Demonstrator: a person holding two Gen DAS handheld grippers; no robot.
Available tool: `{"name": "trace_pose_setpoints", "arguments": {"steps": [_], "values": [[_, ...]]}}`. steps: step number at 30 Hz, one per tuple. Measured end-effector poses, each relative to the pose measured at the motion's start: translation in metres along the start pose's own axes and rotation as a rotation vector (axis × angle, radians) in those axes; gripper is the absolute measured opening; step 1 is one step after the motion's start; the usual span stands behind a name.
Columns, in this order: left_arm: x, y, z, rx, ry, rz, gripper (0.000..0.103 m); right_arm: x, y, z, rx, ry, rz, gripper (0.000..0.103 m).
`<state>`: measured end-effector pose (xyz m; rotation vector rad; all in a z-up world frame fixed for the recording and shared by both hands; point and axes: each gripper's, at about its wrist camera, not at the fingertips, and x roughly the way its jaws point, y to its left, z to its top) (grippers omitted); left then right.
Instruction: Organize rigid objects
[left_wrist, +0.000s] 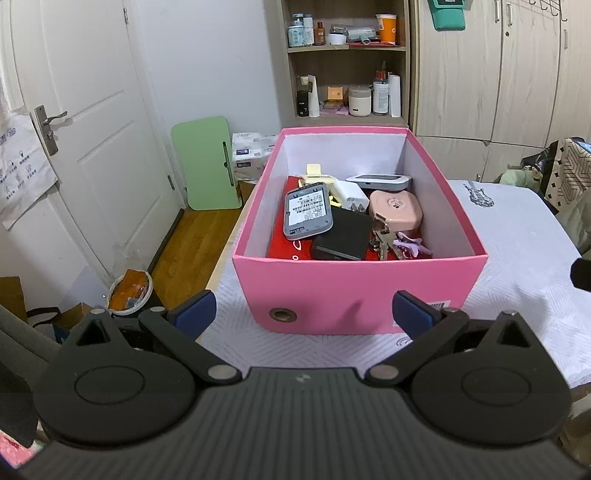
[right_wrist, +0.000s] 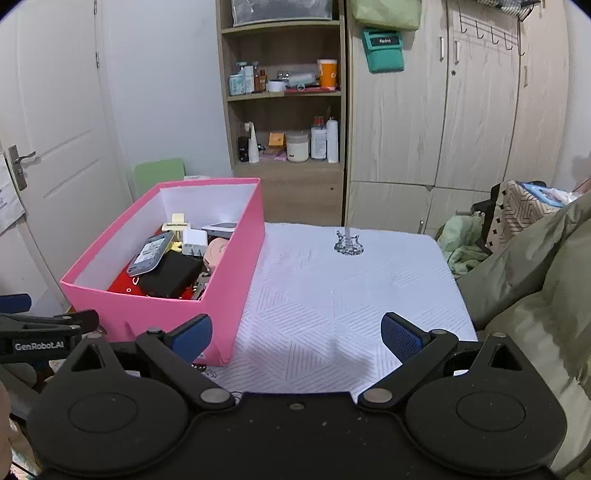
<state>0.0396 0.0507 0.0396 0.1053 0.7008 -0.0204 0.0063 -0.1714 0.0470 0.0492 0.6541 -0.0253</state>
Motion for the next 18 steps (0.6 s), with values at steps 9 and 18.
{"name": "trace_pose_setpoints", "arguments": {"steps": [9,18], "values": [[0.001,-0.003,-0.007,-0.023,0.001,-0.016,0.103,-0.007,0.0,-0.005,-0.01,-0.007,-0.004,0.1],[-0.005,-0.008,-0.013,-0.013,-0.018,-0.006,0.103,-0.016,-0.005,-0.014,0.009,-0.019,-0.018,0.1]]}}
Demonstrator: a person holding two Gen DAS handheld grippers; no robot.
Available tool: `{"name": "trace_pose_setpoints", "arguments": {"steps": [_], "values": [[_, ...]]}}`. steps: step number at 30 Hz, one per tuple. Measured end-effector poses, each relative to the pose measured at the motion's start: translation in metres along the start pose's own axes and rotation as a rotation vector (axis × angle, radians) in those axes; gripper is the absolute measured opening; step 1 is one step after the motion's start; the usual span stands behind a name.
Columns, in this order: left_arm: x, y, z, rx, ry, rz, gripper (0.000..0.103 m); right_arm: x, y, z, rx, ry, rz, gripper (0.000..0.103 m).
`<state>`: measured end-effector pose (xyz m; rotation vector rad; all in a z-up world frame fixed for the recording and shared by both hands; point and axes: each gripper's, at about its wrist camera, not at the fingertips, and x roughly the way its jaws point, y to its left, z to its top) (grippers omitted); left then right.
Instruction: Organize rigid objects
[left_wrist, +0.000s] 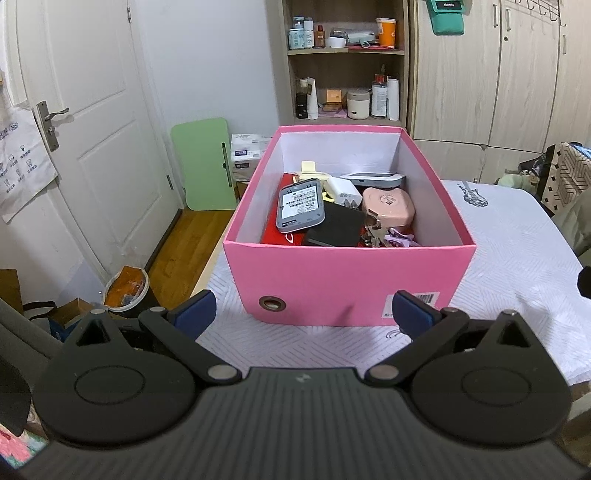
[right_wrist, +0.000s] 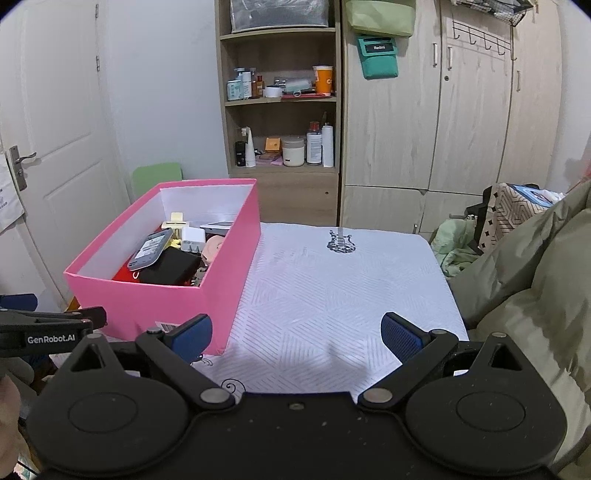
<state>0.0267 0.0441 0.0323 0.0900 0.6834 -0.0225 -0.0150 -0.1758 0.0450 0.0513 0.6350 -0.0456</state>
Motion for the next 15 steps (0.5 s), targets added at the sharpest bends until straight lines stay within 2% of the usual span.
{"name": "trace_pose_setpoints", "arguments": {"steps": [7,15], "values": [[-0.0054,-0.0051,-0.0053,0.025,-0.02,0.019,0.103,-0.0038,-0.0044,-0.0032,0.014,-0.002,-0.009,0.1],[-0.0045,-0.0061,-0.0054,0.024,-0.013,0.008,0.103,-0.0074,-0.0039,-0.0051,0.012,-0.01,0.016,0.1]]}}
